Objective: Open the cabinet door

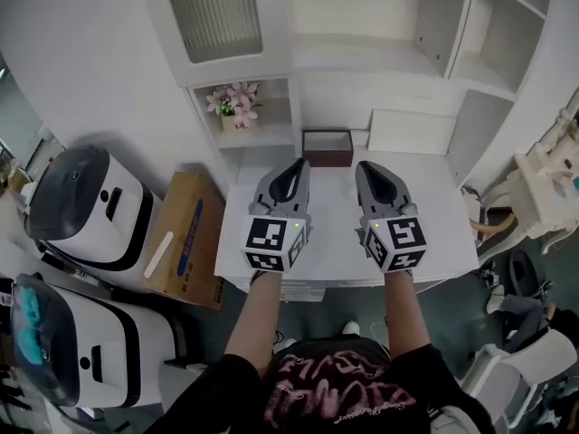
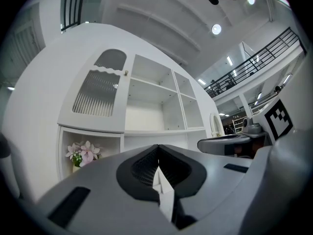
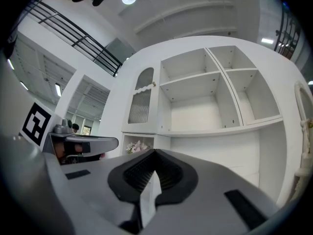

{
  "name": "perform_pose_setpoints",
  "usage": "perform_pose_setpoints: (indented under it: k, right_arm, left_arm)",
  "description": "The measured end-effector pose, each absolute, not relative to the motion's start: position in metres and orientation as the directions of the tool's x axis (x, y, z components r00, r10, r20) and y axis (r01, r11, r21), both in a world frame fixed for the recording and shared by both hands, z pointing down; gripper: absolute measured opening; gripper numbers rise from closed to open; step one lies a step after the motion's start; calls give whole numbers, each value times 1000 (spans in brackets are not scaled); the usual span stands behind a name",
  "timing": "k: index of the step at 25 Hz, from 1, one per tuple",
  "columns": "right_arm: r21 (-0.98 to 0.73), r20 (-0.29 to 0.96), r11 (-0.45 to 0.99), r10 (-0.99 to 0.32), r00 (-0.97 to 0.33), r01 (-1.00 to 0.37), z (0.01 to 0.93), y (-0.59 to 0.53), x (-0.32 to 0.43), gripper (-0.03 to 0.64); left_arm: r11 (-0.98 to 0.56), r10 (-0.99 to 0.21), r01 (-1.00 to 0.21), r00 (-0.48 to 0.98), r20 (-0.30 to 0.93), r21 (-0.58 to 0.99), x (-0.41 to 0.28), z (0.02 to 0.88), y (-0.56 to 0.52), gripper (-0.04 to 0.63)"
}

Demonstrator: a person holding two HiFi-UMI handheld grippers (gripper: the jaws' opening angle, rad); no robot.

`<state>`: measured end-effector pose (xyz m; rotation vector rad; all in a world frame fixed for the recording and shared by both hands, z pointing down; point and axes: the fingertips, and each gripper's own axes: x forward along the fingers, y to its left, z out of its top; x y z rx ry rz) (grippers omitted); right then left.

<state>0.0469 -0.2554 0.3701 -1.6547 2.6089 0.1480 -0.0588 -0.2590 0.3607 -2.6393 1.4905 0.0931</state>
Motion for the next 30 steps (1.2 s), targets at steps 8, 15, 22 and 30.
perform_pose_setpoints:
  k: [8,15,22,30]
  right_arm:
    - [45,-73,475,-876,-477,-879,382,-281,83,14]
    - [43,-73,517,-852,-519,-855,386,-293,102,14]
    - [41,-59,519,-852,-521,-854,393,-292,106,15]
    - [47,-57,495,-866,-497,-868,392,-286,89,14]
  left_arm:
    - [-461,-882,-885,465,-75,-67,-24,372,-283,15]
    - [-422,-902,-903,427,-59,-84,0,377,-291,15]
    - [-417,-905,-905,422,-53,-83,3,382,-289,15]
    - [-440,-894,-895,444,-54,-76,-13,382,-287,15]
